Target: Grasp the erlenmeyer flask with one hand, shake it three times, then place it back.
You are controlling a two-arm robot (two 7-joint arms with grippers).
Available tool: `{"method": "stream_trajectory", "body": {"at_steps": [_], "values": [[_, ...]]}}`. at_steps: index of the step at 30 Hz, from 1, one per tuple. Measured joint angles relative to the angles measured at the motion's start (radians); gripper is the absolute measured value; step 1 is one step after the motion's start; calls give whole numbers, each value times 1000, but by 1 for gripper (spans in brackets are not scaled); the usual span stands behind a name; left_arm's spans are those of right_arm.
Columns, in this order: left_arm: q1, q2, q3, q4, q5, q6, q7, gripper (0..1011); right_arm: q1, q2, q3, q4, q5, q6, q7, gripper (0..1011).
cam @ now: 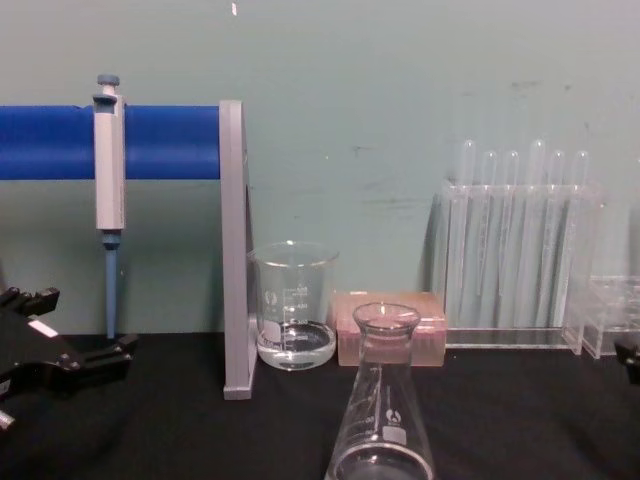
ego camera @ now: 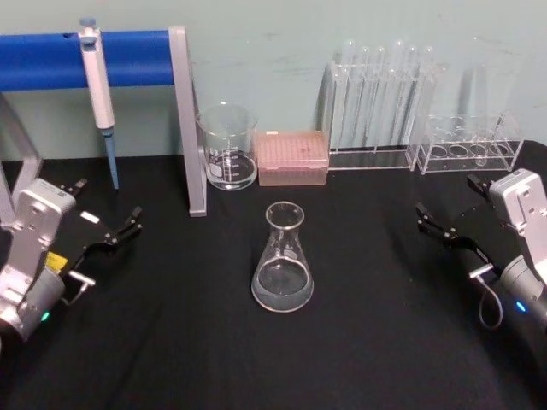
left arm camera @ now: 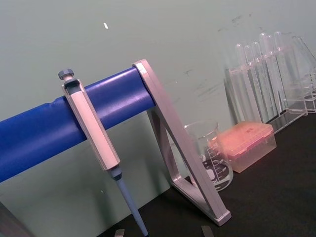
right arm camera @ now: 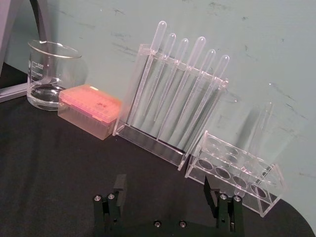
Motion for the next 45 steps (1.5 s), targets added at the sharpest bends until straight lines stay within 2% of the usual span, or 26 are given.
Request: {"method": "stream_trajectory", "body": {"at_steps": [31, 36, 45], "values": [[0, 0, 0, 0, 0, 0, 0, 1001, -1, -1, 3, 0, 0, 0, 4, 1002], [0, 0, 0, 0, 0, 0, 0, 1001, -6, -5, 15, -1, 14, -5, 43, 1002], [0, 0, 0, 0, 0, 0, 0, 1001, -31, 1, 38, -37, 87, -3, 174, 1002]]}}
